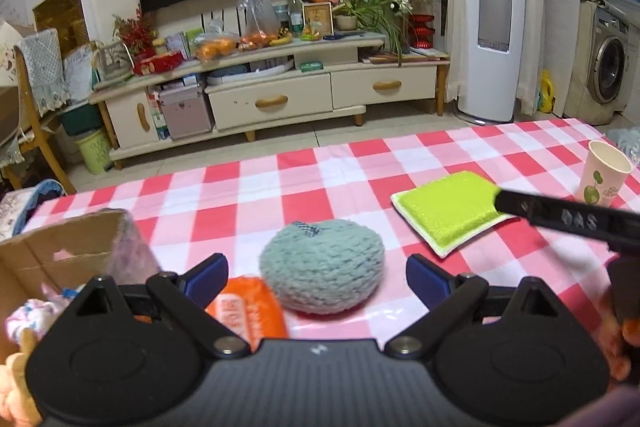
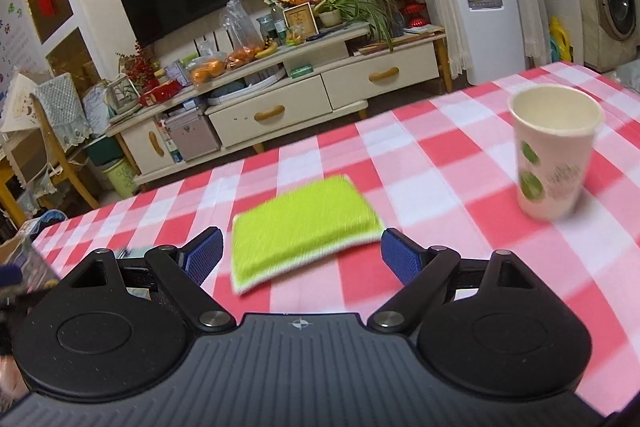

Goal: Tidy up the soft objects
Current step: 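Move left gripper to teal knit ball while right gripper approaches yellow-green sponge, then close left gripper on teal knit ball while right gripper grasps sponge edge, then lift and carry the knit ball and sponge over the cardboard box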

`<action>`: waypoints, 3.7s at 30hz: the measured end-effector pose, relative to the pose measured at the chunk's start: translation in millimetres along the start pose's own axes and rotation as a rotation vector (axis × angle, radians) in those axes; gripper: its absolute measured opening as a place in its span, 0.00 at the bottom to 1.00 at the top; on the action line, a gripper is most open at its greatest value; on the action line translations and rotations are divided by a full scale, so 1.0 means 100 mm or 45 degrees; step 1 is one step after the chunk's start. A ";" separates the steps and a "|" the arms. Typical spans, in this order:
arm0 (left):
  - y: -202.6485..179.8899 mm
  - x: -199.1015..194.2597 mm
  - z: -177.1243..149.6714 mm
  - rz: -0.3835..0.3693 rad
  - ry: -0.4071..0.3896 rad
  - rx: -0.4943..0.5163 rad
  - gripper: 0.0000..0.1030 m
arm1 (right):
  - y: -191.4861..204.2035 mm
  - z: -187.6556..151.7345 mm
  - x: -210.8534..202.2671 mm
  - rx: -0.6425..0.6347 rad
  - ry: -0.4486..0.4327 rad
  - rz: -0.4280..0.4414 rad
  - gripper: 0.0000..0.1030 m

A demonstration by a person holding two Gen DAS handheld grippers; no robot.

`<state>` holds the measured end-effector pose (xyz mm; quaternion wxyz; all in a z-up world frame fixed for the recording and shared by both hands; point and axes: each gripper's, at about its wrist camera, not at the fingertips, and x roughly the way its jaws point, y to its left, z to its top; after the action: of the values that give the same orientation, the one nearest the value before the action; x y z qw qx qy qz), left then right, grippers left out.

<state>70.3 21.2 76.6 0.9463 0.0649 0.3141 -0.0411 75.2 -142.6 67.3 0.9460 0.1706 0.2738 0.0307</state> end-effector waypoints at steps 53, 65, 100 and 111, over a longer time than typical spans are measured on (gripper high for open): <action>-0.56 0.39 -0.37 -0.305 0.272 0.079 0.58 | -0.13 -0.18 0.05 -0.432 0.357 0.202 1.00; -0.37 0.17 -0.17 -0.252 0.157 -0.002 0.63 | -0.46 -0.20 -0.44 -0.239 0.307 0.118 1.00; -0.72 0.58 -0.23 -0.299 0.181 0.076 0.74 | -0.78 -0.51 -0.50 0.575 0.209 0.450 0.65; -0.88 0.37 -0.35 -0.361 0.157 0.111 0.68 | -0.72 -0.49 -0.46 0.496 0.201 0.316 0.30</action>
<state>69.1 -61.7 17.8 0.9062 0.0634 0.3755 -0.1837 7.6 -202.3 27.4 0.8598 0.3794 0.3247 0.1066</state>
